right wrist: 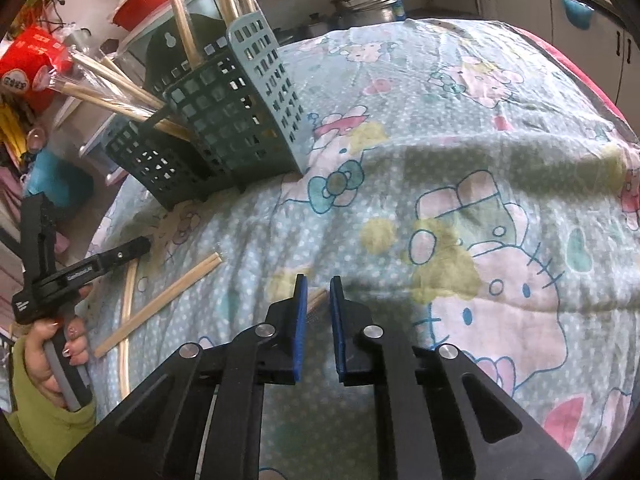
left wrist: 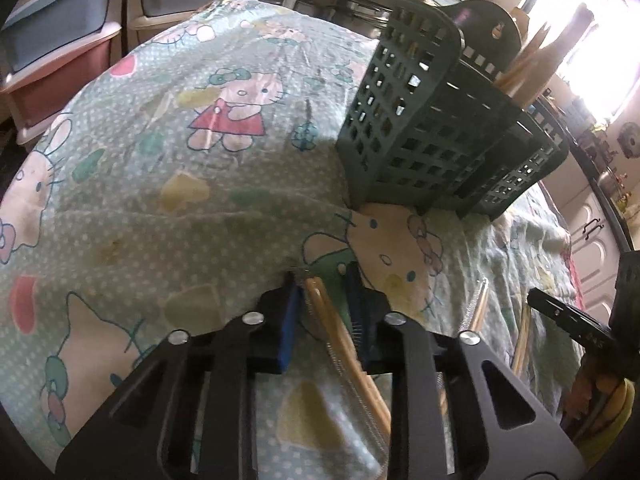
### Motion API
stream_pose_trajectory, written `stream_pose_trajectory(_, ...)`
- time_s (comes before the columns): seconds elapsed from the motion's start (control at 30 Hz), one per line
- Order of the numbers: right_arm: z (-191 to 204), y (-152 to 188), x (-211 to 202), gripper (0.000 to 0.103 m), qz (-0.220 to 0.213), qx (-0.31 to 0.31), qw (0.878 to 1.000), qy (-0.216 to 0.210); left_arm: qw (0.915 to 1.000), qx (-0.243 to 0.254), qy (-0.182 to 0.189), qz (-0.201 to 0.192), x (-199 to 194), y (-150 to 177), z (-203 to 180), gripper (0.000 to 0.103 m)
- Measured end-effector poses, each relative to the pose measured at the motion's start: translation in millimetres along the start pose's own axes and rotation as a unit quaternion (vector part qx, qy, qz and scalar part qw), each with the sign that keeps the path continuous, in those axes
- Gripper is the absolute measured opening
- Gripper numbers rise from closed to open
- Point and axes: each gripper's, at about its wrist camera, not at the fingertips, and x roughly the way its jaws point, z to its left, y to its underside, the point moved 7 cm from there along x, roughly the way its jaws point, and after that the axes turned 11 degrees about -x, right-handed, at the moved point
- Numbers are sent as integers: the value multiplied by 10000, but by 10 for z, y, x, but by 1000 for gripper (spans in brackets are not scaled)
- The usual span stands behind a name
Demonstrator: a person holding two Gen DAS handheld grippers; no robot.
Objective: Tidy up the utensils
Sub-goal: 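Grasp a wrapped chopstick with the right tool while the left tool grasps another, then lift the right tool's chopstick upright over the caddy while the left tool lifts its own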
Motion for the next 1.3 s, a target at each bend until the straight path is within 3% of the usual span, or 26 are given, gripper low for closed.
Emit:
stream_pose_trajectory(0.1,55,-19,-32,2,-97,-32,9998,-142,9999,-130,92,11,-7,-15,49,9)
stream_pose_trajectory(0.43,183,-163,-238,2,-516,-104,9974,-490,9989,-182,392,-186,-196,-51,-42,5)
stream_pose_trajectory(0.93,466,-627,-801,1,-1375,-631,9867,-591,9913,108,751,-1072,-936,-340,-375,4)
stream_pose_trajectory(1.3,619,-739,-1016,1,-1660,-947,9800,-562,9836,357,815,-1567,-1354,-495,-547,3)
